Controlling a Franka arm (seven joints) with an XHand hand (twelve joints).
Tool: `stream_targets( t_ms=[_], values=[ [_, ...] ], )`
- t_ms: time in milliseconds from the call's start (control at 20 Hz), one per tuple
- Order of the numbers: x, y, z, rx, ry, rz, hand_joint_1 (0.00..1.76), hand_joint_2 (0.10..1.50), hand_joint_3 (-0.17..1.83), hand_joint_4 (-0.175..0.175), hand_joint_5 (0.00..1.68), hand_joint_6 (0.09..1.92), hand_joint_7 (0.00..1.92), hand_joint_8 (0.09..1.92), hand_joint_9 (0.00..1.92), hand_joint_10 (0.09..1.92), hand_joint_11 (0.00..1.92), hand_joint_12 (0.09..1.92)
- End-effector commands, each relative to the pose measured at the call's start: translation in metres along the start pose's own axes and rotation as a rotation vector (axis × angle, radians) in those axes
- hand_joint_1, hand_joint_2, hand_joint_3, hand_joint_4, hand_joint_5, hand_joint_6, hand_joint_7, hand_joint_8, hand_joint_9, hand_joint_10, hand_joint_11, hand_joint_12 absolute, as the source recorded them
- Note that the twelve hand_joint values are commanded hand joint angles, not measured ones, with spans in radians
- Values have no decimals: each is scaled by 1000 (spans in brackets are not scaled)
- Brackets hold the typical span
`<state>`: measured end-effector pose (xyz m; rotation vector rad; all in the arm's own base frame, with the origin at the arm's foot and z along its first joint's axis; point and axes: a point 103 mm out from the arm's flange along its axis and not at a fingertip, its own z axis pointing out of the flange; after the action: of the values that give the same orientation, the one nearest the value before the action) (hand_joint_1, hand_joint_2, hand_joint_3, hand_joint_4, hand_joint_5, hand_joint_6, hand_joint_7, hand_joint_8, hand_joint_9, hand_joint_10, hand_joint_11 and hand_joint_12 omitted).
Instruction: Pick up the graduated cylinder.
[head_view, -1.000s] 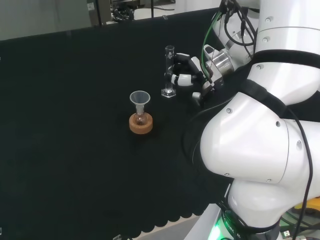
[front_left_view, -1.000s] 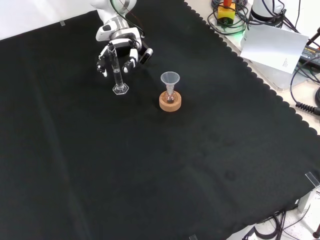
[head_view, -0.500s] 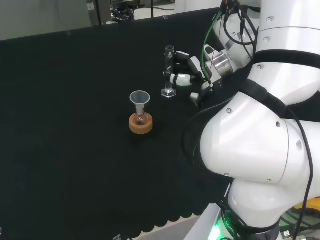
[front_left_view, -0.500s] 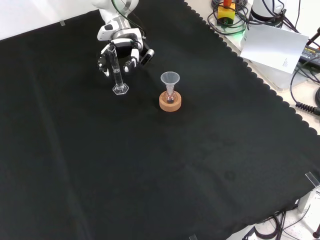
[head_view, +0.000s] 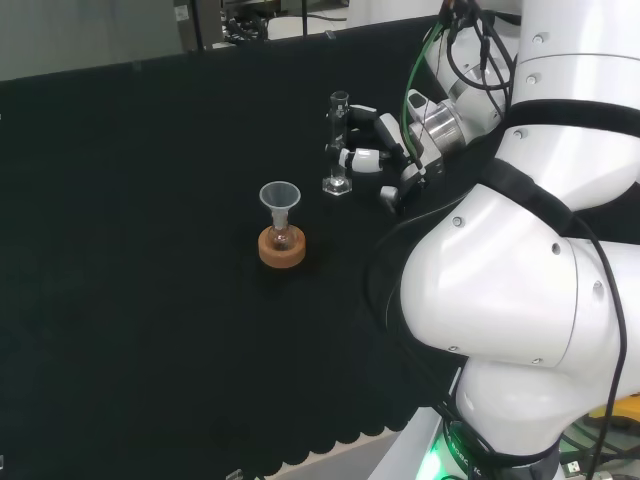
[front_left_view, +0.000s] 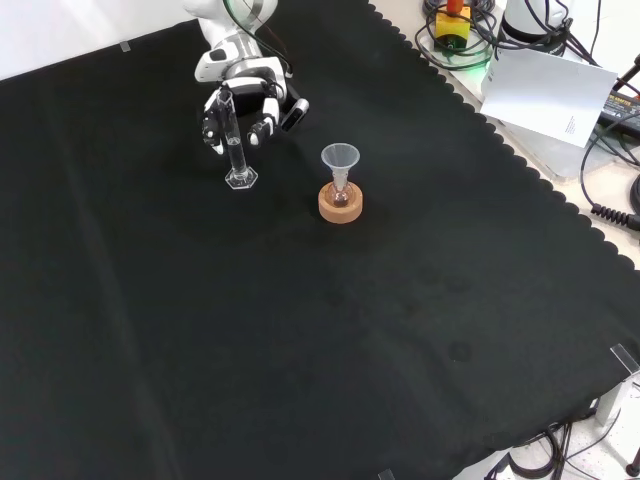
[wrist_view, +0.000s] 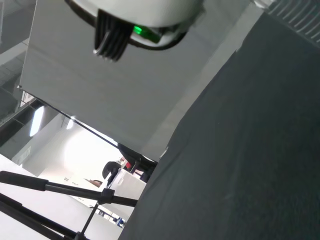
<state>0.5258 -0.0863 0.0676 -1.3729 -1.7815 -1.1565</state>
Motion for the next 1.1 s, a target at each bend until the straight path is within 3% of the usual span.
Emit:
stream_targets(
  t_ms=[50, 650, 1100],
  values=[
    [0, 0, 3, 2, 7, 4, 1075, 645, 607, -1, 704, 516, 831, 524, 1162, 213, 907, 1017],
    [-3, 1, 5, -6, 4, 24, 1096, 712, 609, 8, 746, 557, 885, 511, 1196, 177, 948, 987],
    [-4, 0, 4, -24, 11, 29, 1072, 735, 600, 10, 687, 556, 837, 495, 1163, 142, 886, 1019]
  ],
)
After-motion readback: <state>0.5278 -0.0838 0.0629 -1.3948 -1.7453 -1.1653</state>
